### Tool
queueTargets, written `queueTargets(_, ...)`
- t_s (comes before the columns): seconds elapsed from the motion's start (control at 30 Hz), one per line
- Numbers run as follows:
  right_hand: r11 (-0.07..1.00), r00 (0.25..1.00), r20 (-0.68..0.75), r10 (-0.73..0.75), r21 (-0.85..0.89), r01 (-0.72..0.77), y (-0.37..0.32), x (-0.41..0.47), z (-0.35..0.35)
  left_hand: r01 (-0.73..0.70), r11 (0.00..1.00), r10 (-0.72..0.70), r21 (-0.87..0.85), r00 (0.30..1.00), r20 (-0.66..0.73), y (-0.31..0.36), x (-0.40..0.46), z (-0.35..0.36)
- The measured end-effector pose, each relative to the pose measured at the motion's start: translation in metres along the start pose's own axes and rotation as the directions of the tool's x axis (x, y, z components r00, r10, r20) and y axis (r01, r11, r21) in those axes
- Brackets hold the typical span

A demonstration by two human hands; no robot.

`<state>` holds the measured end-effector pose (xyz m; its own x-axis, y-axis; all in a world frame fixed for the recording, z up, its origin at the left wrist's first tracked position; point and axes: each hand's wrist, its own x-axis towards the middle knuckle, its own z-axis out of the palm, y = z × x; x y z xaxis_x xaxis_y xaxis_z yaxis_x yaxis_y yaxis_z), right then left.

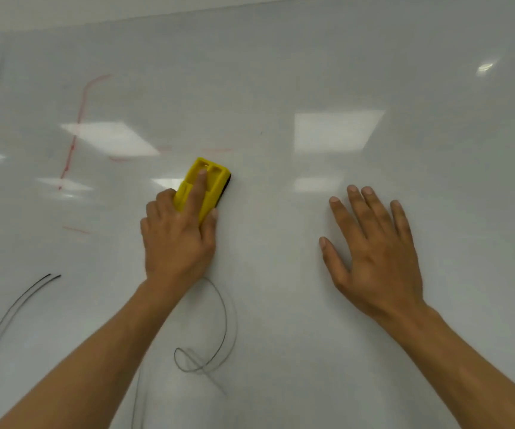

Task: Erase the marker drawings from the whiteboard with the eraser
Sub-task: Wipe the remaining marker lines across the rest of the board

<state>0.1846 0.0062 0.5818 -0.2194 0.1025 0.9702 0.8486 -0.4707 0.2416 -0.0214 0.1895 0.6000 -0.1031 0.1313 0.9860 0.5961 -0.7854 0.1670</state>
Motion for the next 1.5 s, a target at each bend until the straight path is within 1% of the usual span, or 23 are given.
queueTargets(0.07, 0.998, 0.999, -0.009, -0.040, 0.037, 0.041, -0.018, -0.013, 0.005, -0.072, 0.997, 0.072, -0.016, 0.997, -0.001, 0.005, -0.027, 0.003)
queueTargets(0.13, 0.996, 0.998, -0.007, -0.061, 0.061, 0.062, -0.036, -0.026, 0.012, -0.221, 0.974, 0.223, -0.051, 0.975, 0.026, 0.009, -0.073, 0.003)
queueTargets(0.23, 0.996, 0.998, -0.018, -0.062, 0.059, 0.063, -0.052, -0.040, 0.019, -0.453, 0.883, 0.464, -0.118, 0.881, 0.088, -0.002, -0.147, 0.002)
queueTargets(0.3, 0.998, 0.998, -0.015, -0.062, 0.031, 0.062, -0.056, -0.045, 0.022, -0.511, 0.849, 0.526, -0.134, 0.841, 0.123, -0.015, -0.168, 0.000)
queueTargets(0.37, 0.998, 0.998, -0.004, -0.060, 0.020, 0.060, -0.056, -0.046, 0.023, -0.526, 0.841, 0.539, -0.124, 0.833, 0.124, -0.025, -0.164, -0.001)
queueTargets(0.43, 0.998, 0.998, 0.003, -0.059, 0.014, 0.059, -0.055, -0.046, 0.023, -0.511, 0.856, 0.517, -0.083, 0.849, 0.109, -0.033, -0.146, -0.002)
queueTargets(0.47, 0.998, 0.998, 0.009, -0.058, 0.010, 0.058, -0.055, -0.047, 0.023, -0.472, 0.880, 0.475, -0.051, 0.875, 0.096, -0.037, -0.135, -0.002)
queueTargets(0.57, 0.998, 0.998, 0.028, -0.056, 0.005, 0.056, -0.055, -0.048, 0.024, -0.247, 0.969, 0.246, 0.013, 0.968, 0.045, -0.052, -0.098, -0.005)
queueTargets(0.63, 0.999, 0.998, 0.042, -0.051, 0.003, 0.051, -0.055, -0.048, 0.023, -0.093, 0.996, 0.093, -0.005, 0.995, 0.045, -0.051, -0.087, -0.007)
queueTargets(0.7, 0.999, 0.999, 0.038, -0.035, 0.005, 0.035, -0.056, -0.048, 0.023, -0.037, 0.999, 0.038, -0.034, 0.998, 0.048, -0.046, -0.094, -0.006)
queueTargets(0.73, 1.000, 0.999, 0.028, -0.025, 0.009, 0.025, -0.058, -0.049, 0.023, -0.075, 0.996, 0.078, -0.044, 0.996, 0.049, -0.045, -0.104, -0.006)
queueTargets(0.8, 0.999, 1.000, 0.000, -0.017, 0.027, 0.017, -0.063, -0.053, 0.024, -0.263, 0.961, 0.268, -0.081, 0.961, 0.062, -0.044, -0.142, -0.005)
queueTargets(0.87, 0.999, 0.999, -0.027, -0.033, 0.043, 0.034, -0.068, -0.060, 0.027, -0.468, 0.872, 0.484, -0.148, 0.869, 0.106, -0.047, -0.191, -0.007)
queueTargets(0.9, 0.998, 0.998, -0.032, -0.045, 0.041, 0.046, -0.070, -0.064, 0.029, -0.538, 0.826, 0.560, -0.169, 0.817, 0.139, -0.049, -0.213, -0.008)
queueTargets(0.97, 0.998, 0.998, -0.019, -0.064, 0.016, 0.064, -0.073, -0.070, 0.032, -0.611, 0.771, 0.636, -0.176, 0.740, 0.219, -0.055, -0.240, -0.010)
queueTargets(1.03, 0.998, 0.997, -0.014, -0.070, -0.005, 0.070, -0.073, -0.072, 0.033, -0.659, 0.736, 0.676, -0.154, 0.703, 0.222, -0.060, -0.235, -0.010)
queueTargets(1.07, 0.997, 0.997, -0.016, -0.071, -0.008, 0.071, -0.073, -0.072, 0.034, -0.670, 0.730, 0.682, -0.136, 0.702, 0.205, -0.062, -0.224, -0.010)
queueTargets(1.13, 0.997, 0.997, -0.016, -0.071, -0.011, 0.071, -0.072, -0.072, 0.035, -0.625, 0.775, 0.631, -0.090, 0.762, 0.145, -0.066, -0.191, -0.010)
queueTargets(1.23, 0.998, 0.998, -0.015, -0.063, -0.010, 0.063, -0.073, -0.073, 0.035, -0.391, 0.920, 0.392, -0.028, 0.918, 0.063, -0.072, -0.135, -0.010)
queueTargets(1.27, 0.998, 0.998, -0.014, -0.061, -0.008, 0.061, -0.074, -0.073, 0.035, -0.299, 0.954, 0.299, -0.015, 0.953, 0.054, -0.073, -0.121, -0.011)
queueTargets(1.33, 0.998, 0.998, -0.009, -0.059, -0.002, 0.059, -0.074, -0.073, 0.035, -0.173, 0.985, 0.174, -0.018, 0.983, 0.051, -0.072, -0.113, -0.011)
queueTargets(1.4, 0.998, 0.998, -0.006, -0.060, -0.004, 0.060, -0.074, -0.073, 0.034, -0.193, 0.980, 0.195, -0.048, 0.980, 0.049, -0.070, -0.132, -0.008)
queueTargets(1.5, 0.998, 0.998, -0.010, -0.064, -0.021, 0.063, -0.075, -0.073, 0.034, -0.395, 0.911, 0.406, -0.116, 0.908, 0.099, -0.070, -0.197, -0.007)
